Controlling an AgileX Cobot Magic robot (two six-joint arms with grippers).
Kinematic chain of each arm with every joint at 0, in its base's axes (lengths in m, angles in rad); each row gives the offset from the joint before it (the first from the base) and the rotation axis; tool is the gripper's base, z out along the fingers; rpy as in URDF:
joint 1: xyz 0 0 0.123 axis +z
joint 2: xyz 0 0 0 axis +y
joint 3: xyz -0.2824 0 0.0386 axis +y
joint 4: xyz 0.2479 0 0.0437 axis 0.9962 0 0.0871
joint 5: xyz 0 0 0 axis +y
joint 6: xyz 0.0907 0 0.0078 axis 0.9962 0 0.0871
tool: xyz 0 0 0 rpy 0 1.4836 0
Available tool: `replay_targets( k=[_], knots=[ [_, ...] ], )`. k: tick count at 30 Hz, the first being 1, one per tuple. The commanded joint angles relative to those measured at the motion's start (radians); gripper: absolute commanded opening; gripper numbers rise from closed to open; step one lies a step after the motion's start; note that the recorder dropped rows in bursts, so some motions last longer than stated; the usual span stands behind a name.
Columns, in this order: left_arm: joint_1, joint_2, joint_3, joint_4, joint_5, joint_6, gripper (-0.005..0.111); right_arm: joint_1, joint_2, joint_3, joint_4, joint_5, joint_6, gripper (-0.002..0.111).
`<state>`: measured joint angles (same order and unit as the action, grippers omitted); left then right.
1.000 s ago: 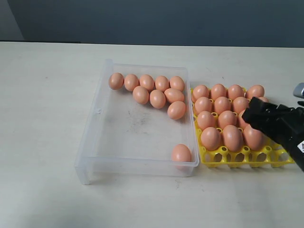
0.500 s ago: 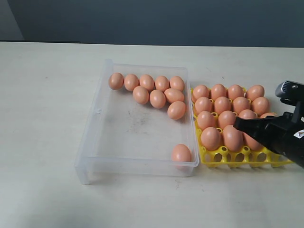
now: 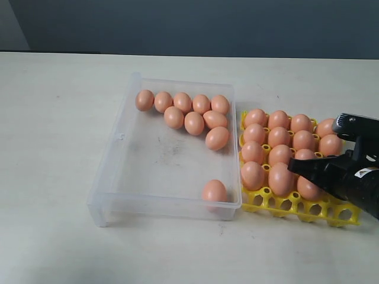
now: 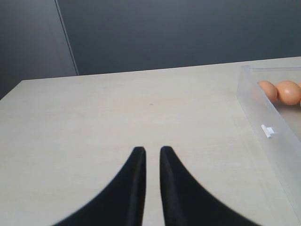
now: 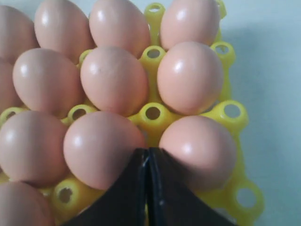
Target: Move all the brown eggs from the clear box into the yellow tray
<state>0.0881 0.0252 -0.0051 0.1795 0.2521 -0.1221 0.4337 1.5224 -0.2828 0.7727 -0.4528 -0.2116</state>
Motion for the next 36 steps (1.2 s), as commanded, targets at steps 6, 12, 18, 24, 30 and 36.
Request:
replay_targets(
  k=[6,12,18,24,30,36],
  knots=[
    [0.000,0.001,0.005,-0.002,-0.012,-0.001,0.012,-0.004,-0.044,0.007,-0.015,-0.059,-0.005,0.000],
    [0.000,0.001,0.005,-0.002,-0.012,-0.001,0.012,-0.004,-0.171,0.005,-0.055,-0.045,-0.005,0.000],
    [0.000,0.001,0.005,-0.002,-0.012,-0.001,0.012,-0.004,-0.265,-0.016,-0.064,0.211,-0.005,0.000],
    [0.000,0.001,0.005,-0.002,-0.012,-0.001,0.012,-0.004,-0.273,-0.016,-0.047,0.410,-0.005,0.000],
    [0.000,0.001,0.005,-0.002,-0.012,-0.001,0.012,-0.004,-0.279,-0.016,-0.047,0.453,-0.005,0.000],
    [0.000,0.001,0.005,-0.002,-0.012,-0.001,0.012,-0.004,-0.371,-0.016,-0.055,0.534,-0.005,0.000]
  ],
)
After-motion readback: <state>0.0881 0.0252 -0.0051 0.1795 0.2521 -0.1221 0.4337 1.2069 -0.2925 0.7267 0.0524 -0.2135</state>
